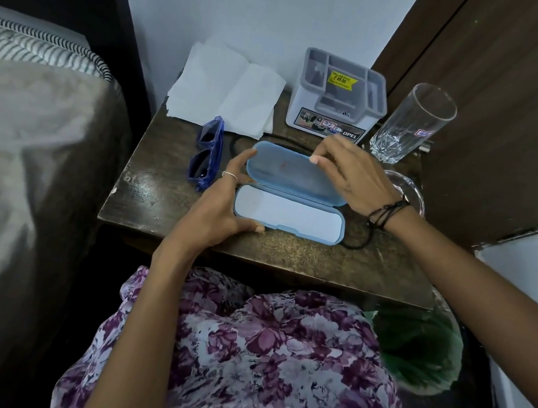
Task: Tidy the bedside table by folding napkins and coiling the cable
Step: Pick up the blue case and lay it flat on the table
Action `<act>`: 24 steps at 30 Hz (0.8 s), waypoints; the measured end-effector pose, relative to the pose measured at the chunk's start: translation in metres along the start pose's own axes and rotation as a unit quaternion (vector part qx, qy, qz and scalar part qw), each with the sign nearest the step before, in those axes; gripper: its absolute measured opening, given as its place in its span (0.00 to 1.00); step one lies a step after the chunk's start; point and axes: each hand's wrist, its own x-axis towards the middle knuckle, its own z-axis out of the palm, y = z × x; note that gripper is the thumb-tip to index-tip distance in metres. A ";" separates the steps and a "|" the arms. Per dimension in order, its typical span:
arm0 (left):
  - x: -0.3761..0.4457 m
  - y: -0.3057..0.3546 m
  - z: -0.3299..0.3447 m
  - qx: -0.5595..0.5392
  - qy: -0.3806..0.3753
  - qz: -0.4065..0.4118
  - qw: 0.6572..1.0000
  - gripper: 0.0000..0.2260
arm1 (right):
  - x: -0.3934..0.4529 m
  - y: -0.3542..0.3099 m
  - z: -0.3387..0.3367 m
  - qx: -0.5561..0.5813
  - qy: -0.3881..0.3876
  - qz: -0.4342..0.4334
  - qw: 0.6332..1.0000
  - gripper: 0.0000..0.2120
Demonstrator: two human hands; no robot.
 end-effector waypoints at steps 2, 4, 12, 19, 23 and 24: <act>0.001 0.003 0.000 0.002 0.004 -0.007 1.000 0.50 | 0.006 -0.007 -0.007 0.003 0.024 0.012 1.000 0.13; 0.002 0.005 0.001 0.005 0.000 -0.005 1.000 0.51 | 0.014 -0.023 -0.015 0.001 0.069 0.018 0.997 0.14; 0.001 0.007 0.000 0.002 -0.003 0.004 1.000 0.47 | 0.087 -0.109 0.007 -0.035 0.016 0.115 0.993 0.16; 0.002 0.005 0.000 0.019 -0.009 -0.009 1.000 0.40 | 0.113 -0.114 0.043 0.021 -0.103 0.238 0.966 0.17; 0.002 0.006 0.000 0.010 -0.013 -0.010 1.000 0.43 | 0.113 -0.111 0.039 0.132 -0.096 0.289 0.943 0.14; 0.002 0.007 -0.001 0.004 -0.012 -0.008 1.000 0.44 | 0.113 -0.110 0.034 0.177 -0.087 0.295 0.935 0.12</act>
